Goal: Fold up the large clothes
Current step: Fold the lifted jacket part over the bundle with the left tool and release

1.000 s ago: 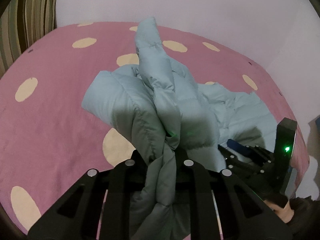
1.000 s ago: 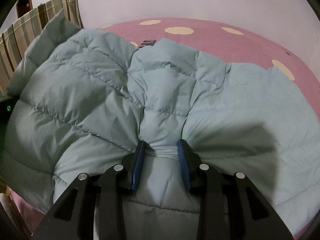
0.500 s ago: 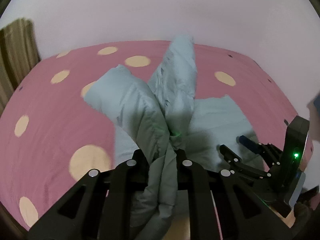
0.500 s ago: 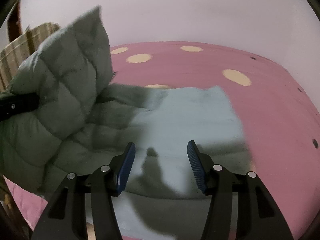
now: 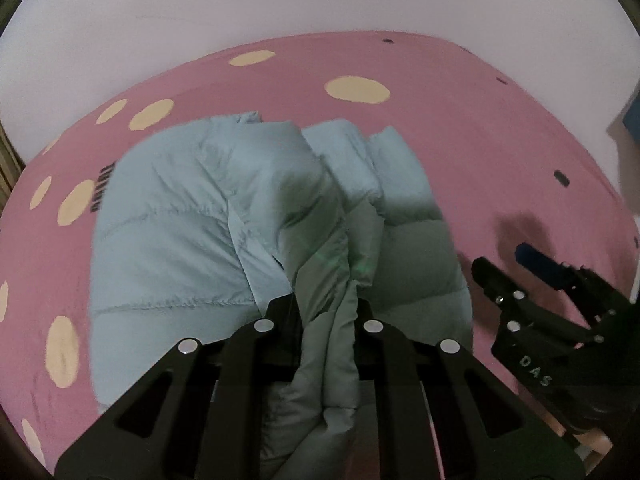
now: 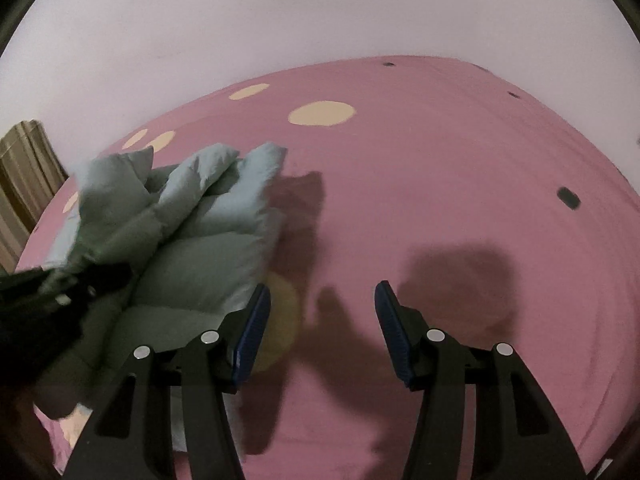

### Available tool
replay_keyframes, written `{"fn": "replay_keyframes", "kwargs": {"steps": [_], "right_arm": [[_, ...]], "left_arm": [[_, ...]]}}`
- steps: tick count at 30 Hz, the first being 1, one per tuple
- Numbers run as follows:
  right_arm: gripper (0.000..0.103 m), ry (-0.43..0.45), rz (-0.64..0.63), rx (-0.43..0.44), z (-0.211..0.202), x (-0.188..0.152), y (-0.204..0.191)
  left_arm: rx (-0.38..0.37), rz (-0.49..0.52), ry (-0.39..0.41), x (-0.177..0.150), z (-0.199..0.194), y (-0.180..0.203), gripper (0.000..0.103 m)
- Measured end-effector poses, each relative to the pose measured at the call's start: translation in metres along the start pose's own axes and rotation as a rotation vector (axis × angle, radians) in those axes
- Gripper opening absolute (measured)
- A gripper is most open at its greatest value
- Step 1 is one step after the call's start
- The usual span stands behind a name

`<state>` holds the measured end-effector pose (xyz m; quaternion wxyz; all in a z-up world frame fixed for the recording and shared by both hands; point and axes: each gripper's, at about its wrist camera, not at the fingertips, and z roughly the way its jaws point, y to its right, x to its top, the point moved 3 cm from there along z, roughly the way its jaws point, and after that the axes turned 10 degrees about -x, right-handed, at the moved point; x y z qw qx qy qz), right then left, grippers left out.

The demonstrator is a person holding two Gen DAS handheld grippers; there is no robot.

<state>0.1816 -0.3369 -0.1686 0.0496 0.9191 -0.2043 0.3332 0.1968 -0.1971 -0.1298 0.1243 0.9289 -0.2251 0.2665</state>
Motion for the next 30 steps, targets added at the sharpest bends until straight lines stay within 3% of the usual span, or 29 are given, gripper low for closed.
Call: {"fn": "replay_keyframes", "kwargs": {"steps": [5,7,9,15,19,22,26,30], "right_arm": [[0.054,-0.010,0.028,-0.002,0.004,0.001,0.015],[0.054,-0.008,0.040,0.001,0.004,0.004,0.017],[0.054,-0.009,0.053,0.014,0.002,0.007,0.018],[0.055,0.010,0.075,0.063,-0.017,0.013,0.012],[0.055,0.025,0.055,0.109,-0.030,0.017,-0.005],[0.066,0.011,0.055,0.188,-0.035,0.021,-0.023],[0.072,-0.041,0.060,0.285,-0.029,0.025,-0.053],[0.072,-0.085,0.025,0.287,-0.015,0.025,-0.083]], "left_arm": [[-0.017,-0.030,0.036,-0.009,0.003,0.010,0.018],[-0.052,-0.050,0.051,-0.011,-0.005,0.010,0.040],[-0.078,-0.057,0.060,-0.010,-0.014,0.018,0.054],[-0.092,-0.014,0.172,-0.013,-0.075,0.028,0.066],[0.012,-0.006,0.262,-0.018,-0.113,0.002,0.076],[0.123,-0.051,0.294,-0.027,-0.124,-0.041,0.078],[0.169,-0.176,0.280,-0.045,-0.116,-0.100,0.078],[0.206,-0.221,0.243,-0.062,-0.097,-0.130,0.078]]}}
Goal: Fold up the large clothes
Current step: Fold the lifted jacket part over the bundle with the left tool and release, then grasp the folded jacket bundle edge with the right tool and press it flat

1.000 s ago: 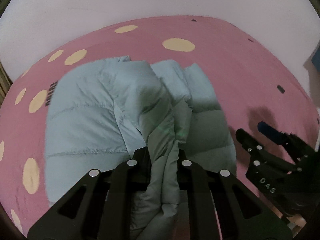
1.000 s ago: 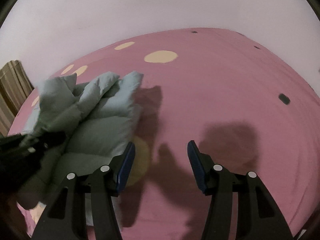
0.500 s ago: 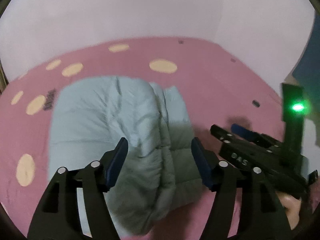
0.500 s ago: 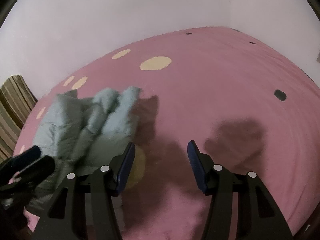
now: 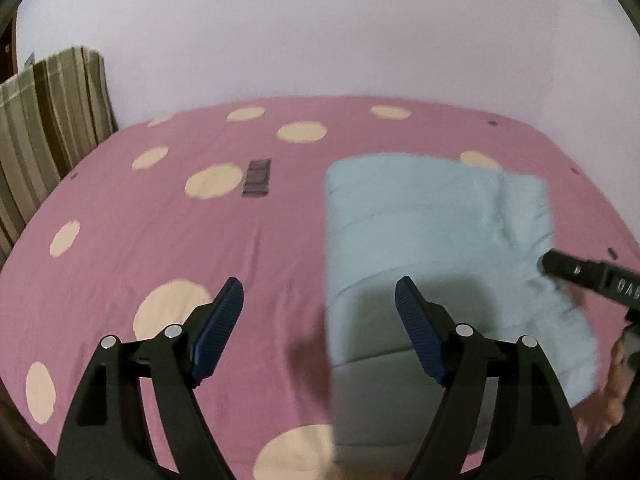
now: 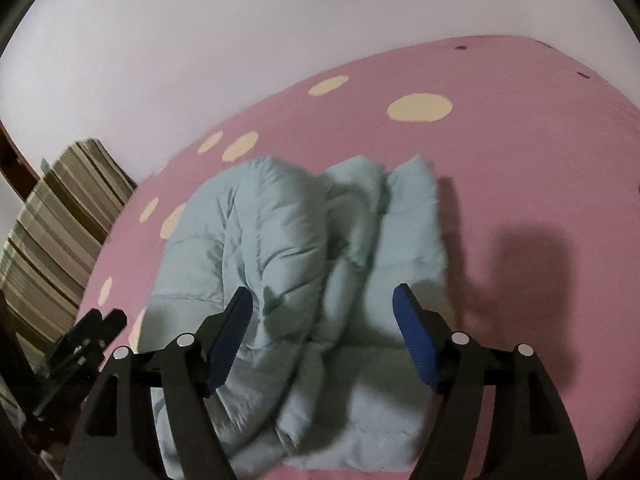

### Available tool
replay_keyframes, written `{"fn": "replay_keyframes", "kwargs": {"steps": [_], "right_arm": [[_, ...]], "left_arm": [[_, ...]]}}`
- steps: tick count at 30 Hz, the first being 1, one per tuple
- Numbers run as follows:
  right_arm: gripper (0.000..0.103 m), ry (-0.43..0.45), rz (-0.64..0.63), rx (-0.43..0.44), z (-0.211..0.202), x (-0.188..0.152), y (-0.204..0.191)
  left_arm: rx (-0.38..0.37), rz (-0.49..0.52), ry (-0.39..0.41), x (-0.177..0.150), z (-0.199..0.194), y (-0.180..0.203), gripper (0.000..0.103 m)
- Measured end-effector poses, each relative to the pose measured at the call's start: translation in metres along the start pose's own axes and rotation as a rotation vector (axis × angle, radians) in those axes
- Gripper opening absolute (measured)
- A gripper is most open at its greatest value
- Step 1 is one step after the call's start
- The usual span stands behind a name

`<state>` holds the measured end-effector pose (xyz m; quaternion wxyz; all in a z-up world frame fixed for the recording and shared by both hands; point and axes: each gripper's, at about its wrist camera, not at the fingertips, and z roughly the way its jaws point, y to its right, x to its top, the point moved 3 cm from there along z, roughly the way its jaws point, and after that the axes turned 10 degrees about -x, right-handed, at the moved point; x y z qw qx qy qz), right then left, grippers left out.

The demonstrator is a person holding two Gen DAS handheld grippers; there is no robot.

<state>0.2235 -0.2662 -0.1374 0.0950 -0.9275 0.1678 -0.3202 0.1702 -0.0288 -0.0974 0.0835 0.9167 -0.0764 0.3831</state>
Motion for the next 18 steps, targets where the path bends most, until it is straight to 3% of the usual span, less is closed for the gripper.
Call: {"fn": "replay_keyframes", "kwargs": {"steps": [4,6,9,13,18], "right_arm": [[0.071,-0.071,-0.013,-0.004,0.020,-0.007,-0.013],[0.033,-0.077,-0.022,-0.006,0.023,-0.010,-0.017],[0.014,-0.085,-0.020,0.032,0.020,-0.008,-0.018],[0.011,-0.048,-0.019,-0.002,0.005,0.000,-0.005],[0.013,-0.053,-0.028,-0.087,0.014,-0.007,0.020]], "left_arm": [[-0.013,0.002,-0.028,-0.012,0.017,-0.009,0.078],[-0.024,0.010,-0.031,-0.016,0.022,-0.011,0.078],[-0.047,0.022,-0.010,-0.017,0.016,-0.008,0.078],[-0.105,0.061,0.045,-0.008,0.001,0.007,0.078],[-0.097,0.122,-0.028,-0.014,0.025,0.029,0.078]]}}
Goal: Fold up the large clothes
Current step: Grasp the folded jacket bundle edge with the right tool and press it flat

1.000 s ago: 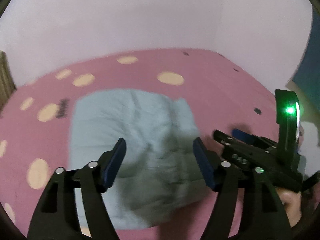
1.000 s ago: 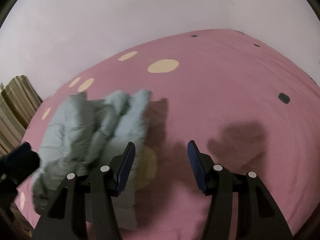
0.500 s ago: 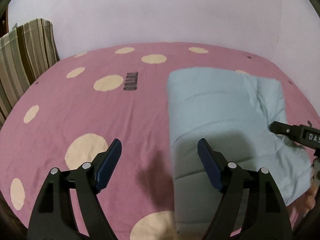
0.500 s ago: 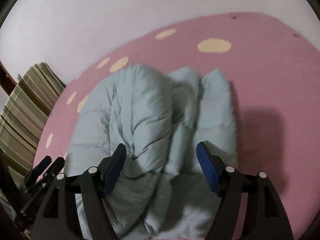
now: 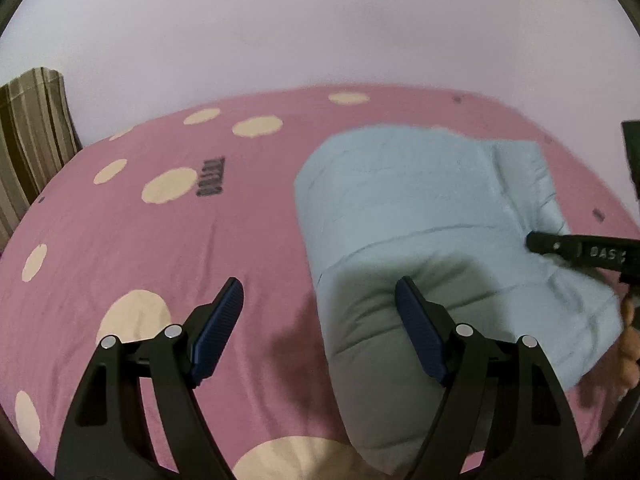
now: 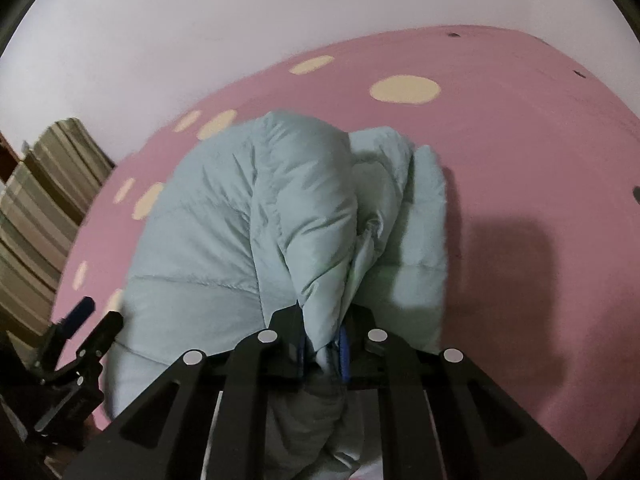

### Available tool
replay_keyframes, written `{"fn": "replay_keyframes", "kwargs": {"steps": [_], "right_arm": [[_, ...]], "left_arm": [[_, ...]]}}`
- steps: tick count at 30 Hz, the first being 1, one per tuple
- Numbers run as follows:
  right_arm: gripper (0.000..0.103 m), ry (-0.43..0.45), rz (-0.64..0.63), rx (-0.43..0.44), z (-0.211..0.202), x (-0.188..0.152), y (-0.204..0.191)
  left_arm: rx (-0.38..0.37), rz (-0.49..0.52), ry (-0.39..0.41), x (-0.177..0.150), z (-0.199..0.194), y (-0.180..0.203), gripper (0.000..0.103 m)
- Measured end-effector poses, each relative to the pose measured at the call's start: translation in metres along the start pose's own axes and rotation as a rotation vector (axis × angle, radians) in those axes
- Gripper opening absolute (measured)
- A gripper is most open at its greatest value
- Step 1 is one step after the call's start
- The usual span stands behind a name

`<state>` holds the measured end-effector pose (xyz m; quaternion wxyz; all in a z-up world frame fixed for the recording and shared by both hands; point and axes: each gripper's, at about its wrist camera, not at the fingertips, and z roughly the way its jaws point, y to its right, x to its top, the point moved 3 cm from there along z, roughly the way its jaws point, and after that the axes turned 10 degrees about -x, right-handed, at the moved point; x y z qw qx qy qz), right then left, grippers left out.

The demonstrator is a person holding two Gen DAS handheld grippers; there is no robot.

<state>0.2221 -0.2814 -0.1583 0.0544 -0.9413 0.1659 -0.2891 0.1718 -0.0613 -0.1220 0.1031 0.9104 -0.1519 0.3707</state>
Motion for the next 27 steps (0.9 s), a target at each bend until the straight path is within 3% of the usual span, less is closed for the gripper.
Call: {"fn": "replay_keyframes", "kwargs": {"steps": [6,15,20,24,27], "right_arm": [[0.015,-0.036,-0.013,-0.023,0.035,-0.012,0.015],[0.017,-0.055,0.025,0.005,0.045,-0.008,0.025],[0.022,-0.019,0.018,-0.022,0.018,-0.010,0.023],[0.022,0.094,-0.009,-0.071,-0.026,-0.012,0.017],[0.022,0.144,-0.066,-0.017,-0.054,-0.020,-0.002]], "left_arm": [[-0.051,-0.046,-0.129,-0.014,0.045,0.010,0.071],[0.010,0.027,-0.114,-0.020,0.055,0.030,0.061],[-0.013,-0.011,-0.082,-0.019,0.033,0.025,0.061],[-0.030,-0.057,-0.023,-0.015,0.007,0.018,0.062],[-0.050,-0.077,-0.001,-0.012,-0.002,0.017,0.063]]}}
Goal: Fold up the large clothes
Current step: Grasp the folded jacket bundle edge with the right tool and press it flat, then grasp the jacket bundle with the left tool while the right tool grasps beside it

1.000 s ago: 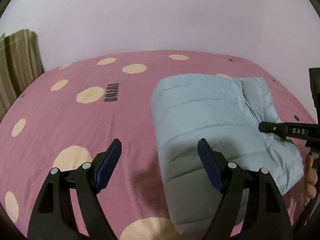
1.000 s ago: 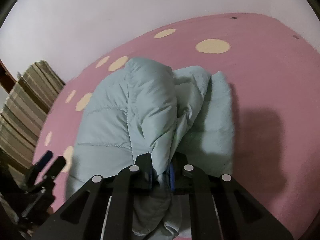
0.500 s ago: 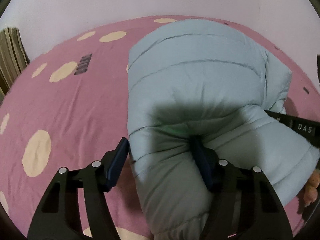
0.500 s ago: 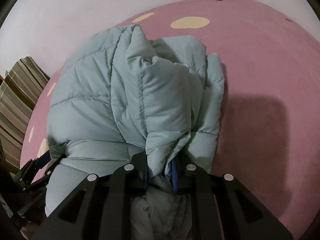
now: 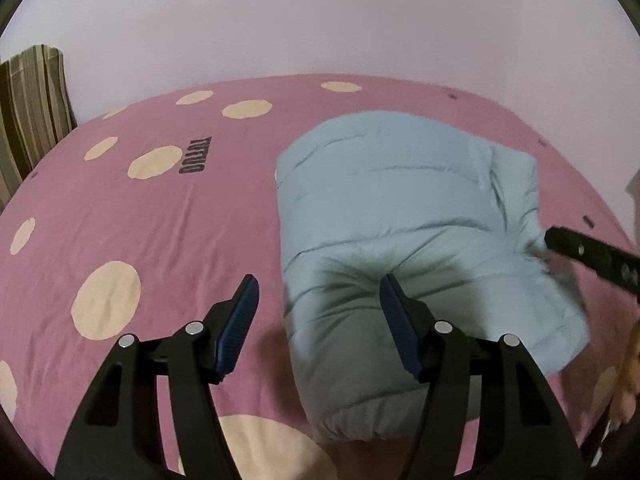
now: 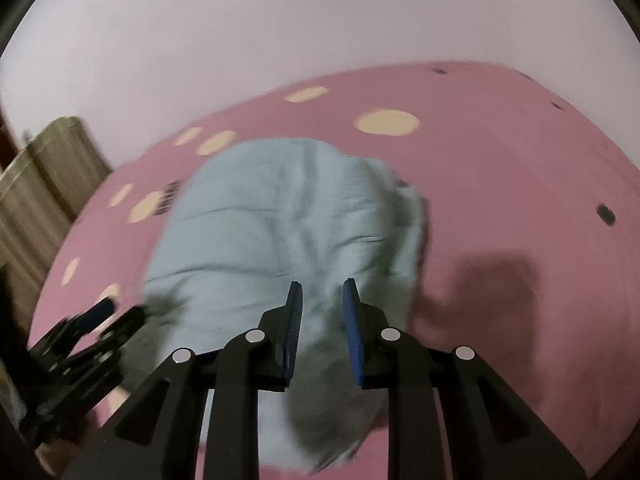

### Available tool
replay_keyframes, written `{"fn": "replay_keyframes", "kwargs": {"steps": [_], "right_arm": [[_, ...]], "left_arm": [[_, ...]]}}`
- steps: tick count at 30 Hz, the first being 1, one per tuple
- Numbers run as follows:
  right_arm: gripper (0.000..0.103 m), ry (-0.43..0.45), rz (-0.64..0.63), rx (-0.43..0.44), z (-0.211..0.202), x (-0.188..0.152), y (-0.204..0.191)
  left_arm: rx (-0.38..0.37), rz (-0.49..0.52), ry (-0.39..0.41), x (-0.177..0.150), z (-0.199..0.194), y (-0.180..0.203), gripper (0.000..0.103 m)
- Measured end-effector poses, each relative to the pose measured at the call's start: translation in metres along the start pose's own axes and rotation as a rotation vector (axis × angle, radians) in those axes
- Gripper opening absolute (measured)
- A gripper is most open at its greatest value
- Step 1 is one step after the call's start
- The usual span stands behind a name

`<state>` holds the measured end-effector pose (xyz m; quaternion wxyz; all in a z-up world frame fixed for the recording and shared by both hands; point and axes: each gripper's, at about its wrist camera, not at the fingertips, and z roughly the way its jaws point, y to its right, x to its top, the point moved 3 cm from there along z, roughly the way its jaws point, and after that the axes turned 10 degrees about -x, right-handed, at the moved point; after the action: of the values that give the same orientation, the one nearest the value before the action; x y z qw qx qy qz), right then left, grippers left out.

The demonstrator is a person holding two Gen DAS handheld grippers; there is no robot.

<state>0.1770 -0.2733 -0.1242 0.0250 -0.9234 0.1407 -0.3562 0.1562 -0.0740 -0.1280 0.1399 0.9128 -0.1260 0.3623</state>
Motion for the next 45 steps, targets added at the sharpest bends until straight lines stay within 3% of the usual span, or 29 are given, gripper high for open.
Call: {"fn": "replay_keyframes", "kwargs": {"steps": [4,13,22,36,39,41,45], "right_arm": [[0.021,-0.038,-0.081,0.040,0.004,-0.013,-0.020],[0.020,-0.144,-0.069,-0.023,0.058,-0.037,-0.012],[0.019,-0.128,-0.055,-0.034,0.064,-0.042,-0.011],[0.020,-0.104,-0.065,-0.040,0.051,-0.047,-0.012],[0.022,-0.101,-0.074,-0.034,0.034,-0.043,-0.014],[0.022,-0.071,-0.053,-0.014,0.019,-0.032,-0.012],[0.022,0.016,-0.022,-0.029,0.010,0.009,-0.007]], "left_arm": [[-0.006,0.017,-0.033,-0.006,0.009,0.006,0.063],[0.000,-0.003,-0.127,-0.025,0.043,0.004,0.066],[-0.009,-0.015,-0.152,-0.029,0.063,0.001,0.066],[-0.002,-0.026,-0.144,-0.024,0.057,0.004,0.062],[-0.026,-0.050,-0.144,-0.017,0.040,0.000,0.062],[-0.043,-0.043,-0.101,-0.004,0.021,-0.001,0.062],[-0.014,0.008,-0.040,0.038,0.019,-0.007,0.062]]}}
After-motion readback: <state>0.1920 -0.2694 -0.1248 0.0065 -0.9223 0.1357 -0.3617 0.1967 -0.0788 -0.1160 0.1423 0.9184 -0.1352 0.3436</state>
